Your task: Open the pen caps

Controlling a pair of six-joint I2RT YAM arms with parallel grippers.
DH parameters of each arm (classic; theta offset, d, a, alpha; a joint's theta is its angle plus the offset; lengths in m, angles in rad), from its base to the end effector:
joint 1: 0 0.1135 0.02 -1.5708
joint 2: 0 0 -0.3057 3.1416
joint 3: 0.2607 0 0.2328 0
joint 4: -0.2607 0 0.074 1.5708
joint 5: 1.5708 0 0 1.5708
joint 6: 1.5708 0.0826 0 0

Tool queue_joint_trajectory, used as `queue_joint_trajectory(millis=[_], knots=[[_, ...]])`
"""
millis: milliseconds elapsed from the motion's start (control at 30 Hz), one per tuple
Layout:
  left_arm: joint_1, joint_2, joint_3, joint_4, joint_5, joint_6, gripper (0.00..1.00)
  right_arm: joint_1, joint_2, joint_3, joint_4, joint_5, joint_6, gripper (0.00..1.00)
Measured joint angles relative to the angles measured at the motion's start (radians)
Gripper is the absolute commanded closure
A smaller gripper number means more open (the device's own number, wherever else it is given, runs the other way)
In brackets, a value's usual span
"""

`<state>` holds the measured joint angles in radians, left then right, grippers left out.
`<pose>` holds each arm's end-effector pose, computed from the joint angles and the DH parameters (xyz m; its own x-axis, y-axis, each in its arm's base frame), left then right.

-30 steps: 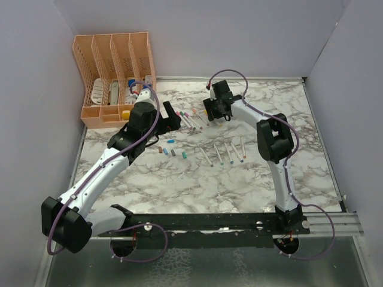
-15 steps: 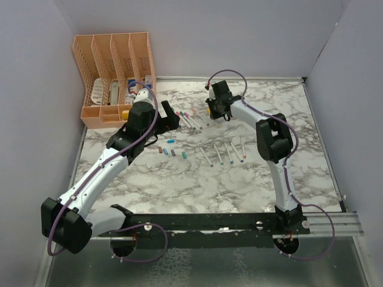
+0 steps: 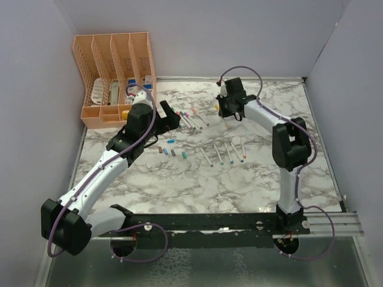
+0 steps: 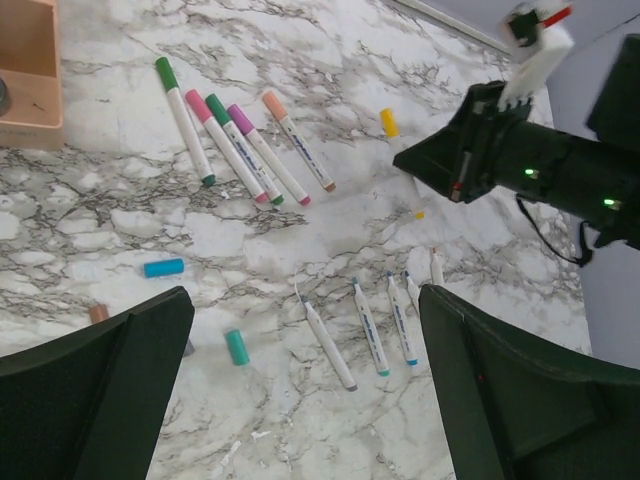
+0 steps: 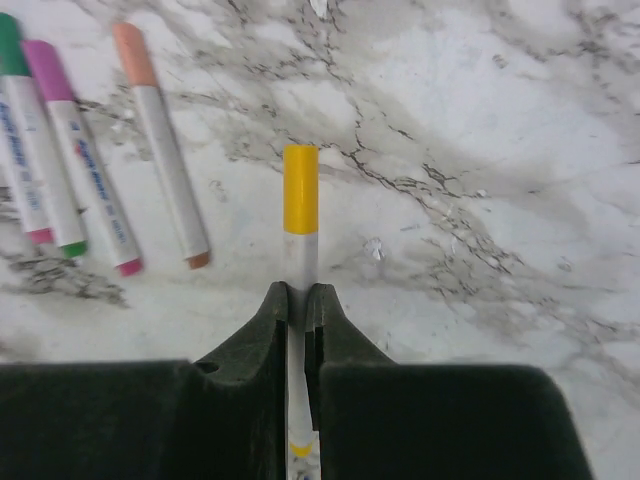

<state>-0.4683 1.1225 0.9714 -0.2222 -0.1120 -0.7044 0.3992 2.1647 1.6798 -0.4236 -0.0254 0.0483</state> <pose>0.2400 -0.1110 0.3575 -0.4783 -0.4792 -0.7359 0.0603 0.8181 -0.5719 0.4731 0.2018 0.1916 -0.7452 -0.2620 -0.6132 -0.3674 0.9287 0.0497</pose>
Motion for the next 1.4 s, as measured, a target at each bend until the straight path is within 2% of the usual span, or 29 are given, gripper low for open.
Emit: queue_joint_trajectory(millis=[200, 400, 600, 800, 1033, 1400], knots=[[0.002, 0.072, -0.015, 0.085, 0.066, -0.045, 0.01, 0.003, -0.311, -0.139, 0.071, -0.072, 0.032, 0.99], [0.002, 0.146, -0.003, 0.153, 0.137, -0.069, 0.02, 0.039, -0.504, -0.279, 0.141, -0.126, 0.054, 0.99], [0.000, 0.230, 0.038, 0.241, 0.219, -0.106, 0.04, 0.083, -0.568, -0.420, 0.135, -0.164, 0.080, 0.99], [-0.028, 0.301, 0.061, 0.309, 0.266, -0.143, 0.07, 0.134, -0.642, -0.478, 0.134, -0.190, 0.114, 0.99], [-0.051, 0.333, 0.061, 0.377, 0.296, -0.196, 0.16, 0.201, -0.700, -0.489, 0.143, -0.206, 0.140, 0.99], [-0.074, 0.339, 0.052, 0.449, 0.314, -0.244, 0.37, 0.254, -0.718, -0.489, 0.147, -0.207, 0.161, 0.99]])
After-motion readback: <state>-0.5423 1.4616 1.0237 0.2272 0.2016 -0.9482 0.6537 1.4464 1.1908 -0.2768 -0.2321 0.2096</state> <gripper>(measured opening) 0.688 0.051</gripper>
